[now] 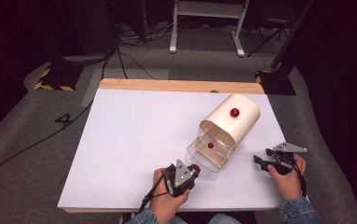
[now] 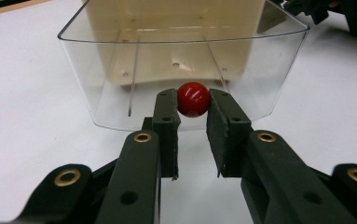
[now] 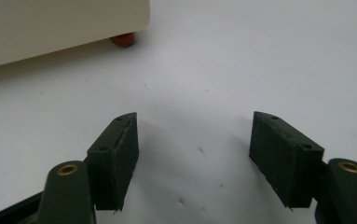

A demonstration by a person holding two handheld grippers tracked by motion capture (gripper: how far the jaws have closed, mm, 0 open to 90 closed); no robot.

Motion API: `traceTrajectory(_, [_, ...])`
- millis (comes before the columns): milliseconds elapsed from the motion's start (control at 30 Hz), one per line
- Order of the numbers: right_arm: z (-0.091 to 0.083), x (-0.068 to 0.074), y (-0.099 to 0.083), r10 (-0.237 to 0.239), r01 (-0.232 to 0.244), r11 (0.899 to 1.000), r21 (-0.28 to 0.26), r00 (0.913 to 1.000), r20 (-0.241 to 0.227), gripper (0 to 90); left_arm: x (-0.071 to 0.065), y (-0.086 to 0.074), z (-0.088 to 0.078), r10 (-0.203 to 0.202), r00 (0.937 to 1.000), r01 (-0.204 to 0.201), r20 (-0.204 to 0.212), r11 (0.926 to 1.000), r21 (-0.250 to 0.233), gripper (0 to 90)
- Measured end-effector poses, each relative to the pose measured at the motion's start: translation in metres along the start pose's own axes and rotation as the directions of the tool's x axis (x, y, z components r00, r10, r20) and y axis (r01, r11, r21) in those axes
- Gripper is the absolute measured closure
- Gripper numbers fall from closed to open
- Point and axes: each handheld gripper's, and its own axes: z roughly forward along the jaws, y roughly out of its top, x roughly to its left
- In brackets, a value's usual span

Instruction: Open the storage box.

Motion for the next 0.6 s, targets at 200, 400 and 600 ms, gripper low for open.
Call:
traceTrajectory(200, [0.000, 0.000, 0.000, 0.000, 0.000, 1.000, 0.001, 1.0000, 0.000, 33.1, -0.004, -0.011, -0.021, -0.012, 0.9999, 0.012, -0.004, 0.9999, 0.011, 73.9])
traceTrajectory(400, [0.000, 0.000, 0.000, 0.001, -0.001, 1.000, 0.001, 1.0000, -0.001, 33.2, -0.003, -0.024, -0.031, -0.028, 0.9996, 0.028, -0.003, 0.9987, 0.043, 73.9])
traceTrajectory(600, [0.000, 0.000, 0.000, 0.003, -0.003, 1.000, 0.002, 1.0000, -0.001, 33.1, -0.001, -0.030, -0.031, -0.045, 0.9990, 0.044, 0.002, 0.9963, 0.074, 73.7])
